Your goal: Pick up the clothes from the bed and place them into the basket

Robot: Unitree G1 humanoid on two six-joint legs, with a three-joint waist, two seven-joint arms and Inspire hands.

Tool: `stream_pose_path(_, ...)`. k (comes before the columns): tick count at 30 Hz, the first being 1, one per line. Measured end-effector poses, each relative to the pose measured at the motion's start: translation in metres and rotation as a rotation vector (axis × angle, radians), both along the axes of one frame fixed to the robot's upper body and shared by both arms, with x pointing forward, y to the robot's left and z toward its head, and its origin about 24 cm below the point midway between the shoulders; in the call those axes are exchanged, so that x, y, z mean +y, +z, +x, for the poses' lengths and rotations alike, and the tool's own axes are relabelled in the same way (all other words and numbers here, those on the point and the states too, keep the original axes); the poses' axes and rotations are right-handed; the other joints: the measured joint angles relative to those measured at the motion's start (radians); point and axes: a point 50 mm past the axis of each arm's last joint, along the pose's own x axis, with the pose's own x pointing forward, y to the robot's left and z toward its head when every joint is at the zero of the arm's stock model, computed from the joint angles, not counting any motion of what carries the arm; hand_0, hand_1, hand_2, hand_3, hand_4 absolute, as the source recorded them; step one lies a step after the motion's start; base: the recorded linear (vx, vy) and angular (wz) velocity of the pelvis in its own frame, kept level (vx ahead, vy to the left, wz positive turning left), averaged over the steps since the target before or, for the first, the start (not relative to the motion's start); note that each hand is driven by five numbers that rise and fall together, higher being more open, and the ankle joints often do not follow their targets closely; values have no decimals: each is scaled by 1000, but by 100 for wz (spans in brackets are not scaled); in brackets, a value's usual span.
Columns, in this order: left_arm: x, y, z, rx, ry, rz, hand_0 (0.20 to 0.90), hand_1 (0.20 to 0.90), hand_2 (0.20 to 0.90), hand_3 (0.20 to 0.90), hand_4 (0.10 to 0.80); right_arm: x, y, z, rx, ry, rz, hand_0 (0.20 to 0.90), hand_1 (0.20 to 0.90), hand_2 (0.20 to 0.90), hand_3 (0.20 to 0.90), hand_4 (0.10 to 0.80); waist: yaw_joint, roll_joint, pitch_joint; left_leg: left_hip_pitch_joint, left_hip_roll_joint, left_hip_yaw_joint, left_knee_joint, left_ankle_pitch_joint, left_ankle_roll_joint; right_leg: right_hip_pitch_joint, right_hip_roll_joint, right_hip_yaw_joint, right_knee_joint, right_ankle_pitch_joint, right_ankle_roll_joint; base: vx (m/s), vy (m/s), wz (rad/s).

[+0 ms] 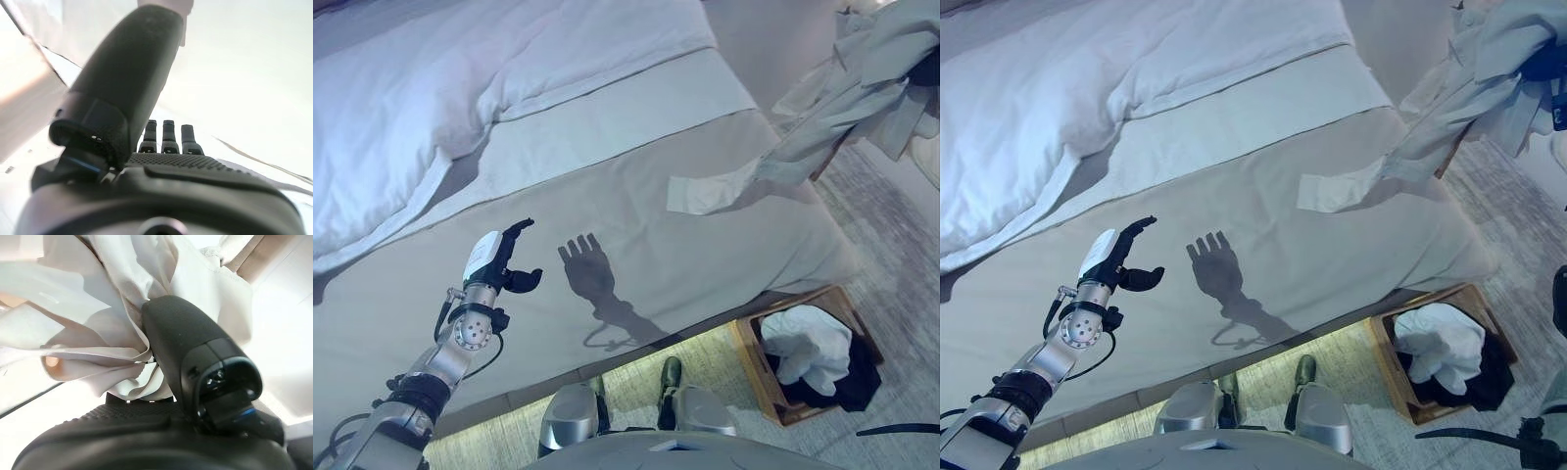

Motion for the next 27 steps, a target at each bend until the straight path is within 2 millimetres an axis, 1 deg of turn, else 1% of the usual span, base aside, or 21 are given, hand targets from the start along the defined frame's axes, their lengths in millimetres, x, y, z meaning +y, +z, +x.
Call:
stream_pose_path(1,3,3,3,-9,4,13,900,900,900,900,800,-2,-4,-2,-6,-2,-1,300,300,300,200,100,-13,-20,0,16,2,9,-30,34,-17,-6,-6,7,3,-3,22,-49,-40,-27)
stream_pose_path(2,4,2,4,-3,11,16,900,900,900,900,800,-1,-5,-3,-1,9,-5,300,300,300,200,100,-19,-24,-1,21,5,15,-28,41,-13,-11,-5,11,7,23,61,-40,-22,-32)
stream_pose_path(3,5,1,3,6,11,20,900,900,900,900,800,1,-3,-3,-11,24,-3,300,300,300,200,100,-30,-25,-2,30,1,24,-28,40,-12,-3,-5,17,6,27,67,-21,-14,-33)
stream_pose_path(5,5,-1,3,8,9,17,900,900,900,900,800,3,4,-5,-43,36,-7,300,300,300,200,100,-58,-32,-16,36,-14,38,-37,40,-12,0,-9,34,-22,27,67,-11,-7,-35)
stream_pose_path(6,6,-1,4,6,9,18,900,900,900,900,800,3,6,-7,-53,37,-5,300,300,300,200,100,-67,-33,-17,42,-15,52,-47,40,-12,3,-9,37,-38,35,78,-2,-11,-38)
stream_pose_path(7,8,-1,5,7,13,20,900,900,900,900,800,0,7,-9,-53,27,-6,300,300,300,200,100,-77,-33,-17,49,-16,61,-55,40,-12,10,-7,43,-56,38,83,6,-14,-27)
stream_pose_path(11,8,-4,4,16,9,34,900,900,900,900,800,-13,5,-21,-61,-11,5,300,300,300,200,100,-104,-34,-18,56,-16,91,-58,40,-12,12,-4,82,-81,38,83,19,-16,-28)
stream_pose_path(14,10,-8,2,32,15,37,900,900,900,900,800,-20,-4,-26,-42,-32,18,300,300,300,200,100,-137,-33,-18,60,-5,110,-58,40,-12,5,12,103,-81,38,84,35,-23,-22)
stream_pose_path(17,6,-9,2,25,-2,33,900,900,900,900,800,-26,-9,-33,-34,-46,25,300,300,300,200,100,-162,-33,-18,54,3,127,-58,39,-14,-17,22,140,-81,38,84,26,-27,-34)
stream_pose_path(20,2,-10,2,25,-8,24,900,900,900,900,800,-33,-21,-39,-4,-49,39,300,300,300,200,100,-198,-31,-19,53,14,144,-58,31,-23,-27,32,159,-81,34,89,32,-29,-21)
stream_pose_path(21,1,-11,2,26,-9,20,900,900,900,900,800,-34,-23,-41,5,-52,40,300,300,300,200,100,-205,-27,-21,53,16,147,-58,28,-28,-31,35,165,-81,31,93,47,-38,-20)
stream_pose_path(22,-2,-13,2,26,-12,8,900,900,900,900,800,-40,-31,-47,18,-59,49,300,300,300,200,100,-209,-18,-32,49,22,157,-58,23,-36,-41,41,173,-80,31,93,33,-28,-22)
stream_pose_path(23,-3,-15,1,31,-11,2,900,900,900,900,800,-43,-38,-50,44,-65,58,300,300,300,200,100,-218,-14,-36,50,24,163,-59,23,-36,-42,44,179,-80,31,93,34,-40,-21)
stream_pose_path(25,-6,-19,0,45,-7,-10,900,900,900,900,800,-46,-47,-52,73,-75,60,300,300,300,200,100,-230,1,-48,49,27,170,-59,22,-36,-50,46,189,-79,30,94,20,-39,-19)
stream_pose_path(27,-9,-23,-1,50,-10,-21,900,900,900,900,800,-51,-58,-58,109,-97,63,300,300,300,200,100,-244,21,-63,39,27,170,-59,22,-36,-61,49,197,-80,31,93,19,-40,-13)
